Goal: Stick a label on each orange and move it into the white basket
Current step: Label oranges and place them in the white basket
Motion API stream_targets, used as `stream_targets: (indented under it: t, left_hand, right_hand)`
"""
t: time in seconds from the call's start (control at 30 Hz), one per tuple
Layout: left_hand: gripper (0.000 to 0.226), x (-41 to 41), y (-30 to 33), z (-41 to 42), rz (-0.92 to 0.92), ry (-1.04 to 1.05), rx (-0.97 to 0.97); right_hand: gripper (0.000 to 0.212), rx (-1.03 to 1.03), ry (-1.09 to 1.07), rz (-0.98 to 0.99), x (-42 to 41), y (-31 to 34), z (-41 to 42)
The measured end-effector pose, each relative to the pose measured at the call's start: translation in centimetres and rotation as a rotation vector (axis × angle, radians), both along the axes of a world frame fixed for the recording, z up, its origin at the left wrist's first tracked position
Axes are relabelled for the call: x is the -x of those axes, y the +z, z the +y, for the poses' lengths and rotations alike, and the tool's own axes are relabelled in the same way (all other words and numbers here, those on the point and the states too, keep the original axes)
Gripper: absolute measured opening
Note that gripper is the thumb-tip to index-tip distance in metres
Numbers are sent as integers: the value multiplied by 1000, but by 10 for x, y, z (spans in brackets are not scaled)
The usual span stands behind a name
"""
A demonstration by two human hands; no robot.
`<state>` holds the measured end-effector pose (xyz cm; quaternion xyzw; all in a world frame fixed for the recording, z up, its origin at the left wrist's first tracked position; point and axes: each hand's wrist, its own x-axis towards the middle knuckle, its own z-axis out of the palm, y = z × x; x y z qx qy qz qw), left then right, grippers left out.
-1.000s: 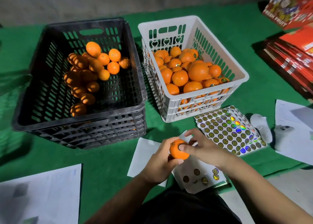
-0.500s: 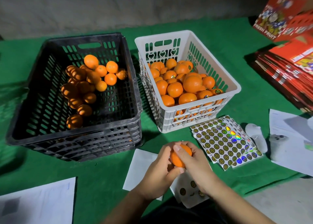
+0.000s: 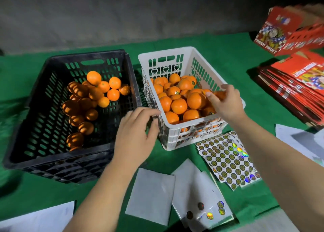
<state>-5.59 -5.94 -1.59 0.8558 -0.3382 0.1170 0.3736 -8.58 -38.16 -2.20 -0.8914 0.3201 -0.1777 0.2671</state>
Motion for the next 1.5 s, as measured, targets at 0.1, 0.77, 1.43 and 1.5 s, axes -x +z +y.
stream_targets:
  t: [0.1,0.77,1.43,1.5]
  left_hand:
    - [35,-28,-4,20,217,137,-85]
    - [98,-253,-65,22,275,498,-974]
    - [61,-306,-84,92,310,648,-483]
    - [60,-289,-61,79,474,621,-221]
  right_hand:
    - [67,278,11,216,-18,-5,8]
    - [71,535,542,93,-67,-50,135]
    - [67,449,492,79,-68,-49,139]
    - [64,459,487,73,-67,-47,139]
